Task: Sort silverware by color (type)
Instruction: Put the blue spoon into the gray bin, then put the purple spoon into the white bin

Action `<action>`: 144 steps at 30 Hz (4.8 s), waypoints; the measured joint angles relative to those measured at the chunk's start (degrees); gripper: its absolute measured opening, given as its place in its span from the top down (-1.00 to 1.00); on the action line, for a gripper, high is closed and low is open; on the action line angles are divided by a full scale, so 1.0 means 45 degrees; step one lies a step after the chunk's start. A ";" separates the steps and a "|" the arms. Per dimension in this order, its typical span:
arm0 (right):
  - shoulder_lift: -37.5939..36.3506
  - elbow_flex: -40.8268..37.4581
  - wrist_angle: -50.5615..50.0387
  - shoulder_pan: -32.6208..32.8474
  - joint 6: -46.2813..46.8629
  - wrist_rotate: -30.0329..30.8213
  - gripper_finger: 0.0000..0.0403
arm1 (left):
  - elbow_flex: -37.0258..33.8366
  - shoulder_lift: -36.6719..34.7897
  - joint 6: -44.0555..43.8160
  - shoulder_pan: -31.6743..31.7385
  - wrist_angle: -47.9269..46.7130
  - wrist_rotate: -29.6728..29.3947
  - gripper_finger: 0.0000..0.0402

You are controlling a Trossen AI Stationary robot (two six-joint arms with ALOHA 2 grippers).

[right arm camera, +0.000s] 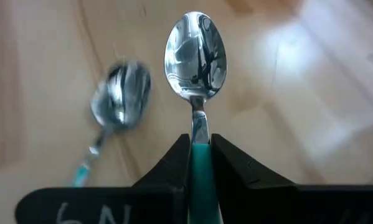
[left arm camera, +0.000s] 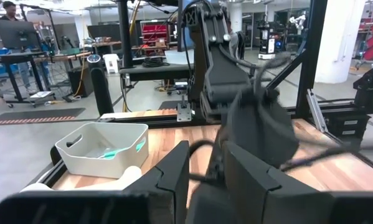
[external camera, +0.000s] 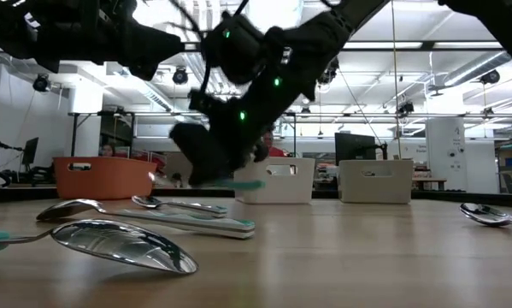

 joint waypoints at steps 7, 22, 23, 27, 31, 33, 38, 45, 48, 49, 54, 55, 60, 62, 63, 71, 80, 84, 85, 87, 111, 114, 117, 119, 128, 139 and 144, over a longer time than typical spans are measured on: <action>-0.1118 0.0012 -0.0545 0.0000 0.0481 0.0029 0.84 | 0.0000 -0.0005 -0.0318 -0.0002 0.0132 -0.0005 0.61; -0.5663 -0.0196 -0.7885 -0.1746 0.4906 0.1467 0.84 | 0.0010 0.0000 -0.0402 0.0002 0.0278 -0.0199 0.61; -0.5896 -0.0334 -0.8288 -0.1948 0.5078 0.1530 0.84 | 0.0010 0.0000 -0.0398 0.0002 0.0278 -0.0203 0.61; -0.6754 -0.1118 -0.9207 -0.2862 0.5392 0.1729 0.84 | 0.0010 -0.0005 -0.0392 -0.0002 0.0280 -0.0204 0.61; -0.7603 -0.2408 -0.9063 -0.3953 0.5182 0.1791 0.83 | 0.0010 0.0000 -0.0410 0.0002 0.0280 -0.0207 0.61; -0.7979 -0.3132 -0.8992 -0.4492 0.5089 0.2150 0.83 | 0.0010 0.0000 -0.0417 0.0002 0.0281 -0.0209 0.61; -0.8948 -0.5189 -0.7783 -0.5973 0.5115 0.2323 0.83 | 0.0010 0.0000 -0.0417 0.0001 0.0289 -0.0218 0.61; -0.9413 -0.7538 -0.4887 -0.7890 0.5293 0.0107 0.83 | 0.0010 0.0000 -0.0421 0.0002 0.0289 -0.0228 0.61; -0.9322 -0.7893 -0.4352 -0.8263 0.5239 -0.0405 0.83 | 0.0010 0.0000 -0.0421 -0.0002 0.0289 -0.0233 0.61; -0.9280 -0.7920 -0.4393 -0.8337 0.5342 -0.0409 0.83 | 0.0010 0.0000 -0.0421 0.0002 0.0289 -0.0233 0.61; -0.9030 -0.7953 -0.4454 -0.8478 0.5430 -0.0403 0.83 | 0.0010 0.0000 -0.0397 -0.0003 0.0318 -0.0238 0.61; -0.8953 -0.7953 -0.4448 -0.8506 0.5430 -0.0403 0.83 | 0.0010 0.0000 -0.0392 0.0002 0.0318 -0.0243 0.61; -0.8504 -0.7958 -0.4447 -0.8543 0.5333 -0.0293 0.83 | 0.0010 0.0000 -0.0376 -0.0001 0.0318 -0.0243 0.61; -0.8326 -0.7958 -0.4442 -0.8534 0.5328 -0.0293 0.83 | 0.0010 0.0000 -0.0373 -0.0003 0.0318 -0.0243 0.61; -0.8235 -0.7958 -0.4433 -0.8534 0.5323 -0.0288 0.83 | 0.0010 0.0000 -0.0373 -0.0003 0.0318 -0.0243 0.61; -0.7496 -0.7958 -0.4290 -0.8534 0.5208 -0.0303 0.83 | 0.0010 0.0005 -0.0368 -0.0003 0.0318 -0.0243 0.61; -0.7320 -0.7949 -0.4066 -0.8519 0.5268 -0.0339 0.74 | 0.0010 0.0005 -0.0368 0.0002 0.0314 -0.0243 0.61; -0.7315 -0.7949 -0.4064 -0.8519 0.5260 -0.0321 0.59 | 0.0010 0.0005 -0.0323 -0.0003 0.0315 -0.0390 0.61; -0.7315 -0.7949 -0.4063 -0.8519 0.5250 -0.0311 0.56 | 0.0010 0.0005 -0.0323 0.0000 0.0314 -0.0520 0.61; -0.7367 -0.7949 -0.4073 -0.8519 0.5217 -0.0298 0.52 | 0.0010 0.0005 -0.0321 0.0001 0.0299 -0.0749 0.61; -0.9960 -0.6982 -0.4169 -0.4390 0.5472 0.1242 0.78 | 0.0005 0.0010 -0.0324 0.0002 0.0163 -0.0869 0.61; -0.9913 -0.6982 -0.4146 -0.3589 0.5876 0.1569 0.82 | 0.0005 0.0010 -0.0324 0.0002 0.0125 -0.0869 0.61; -0.9866 -0.6982 -0.4031 -0.2840 0.6287 0.2128 0.84 | 0.0005 0.0010 -0.0324 0.0002 0.0124 -0.0869 0.61; -0.9862 -0.6987 -0.3474 -0.2338 0.6123 0.2956 0.84 | 0.0005 0.0010 -0.0324 0.0002 0.0124 -0.0869 0.61; -0.9908 -0.6510 -0.0313 -0.1345 0.3844 0.3731 0.84 | 0.0005 0.0010 -0.0329 0.0002 0.0119 -0.0869 0.61; -0.9888 -0.5958 -0.4195 -0.0978 0.8647 -0.4002 0.84 | 0.0005 0.0010 -0.0329 0.0002 0.0081 -0.0869 0.61; -0.9879 -0.6015 -0.6379 -0.0178 1.1259 -0.4748 0.84 | 0.0005 0.0010 -0.0330 0.0002 0.0035 -0.0869 0.61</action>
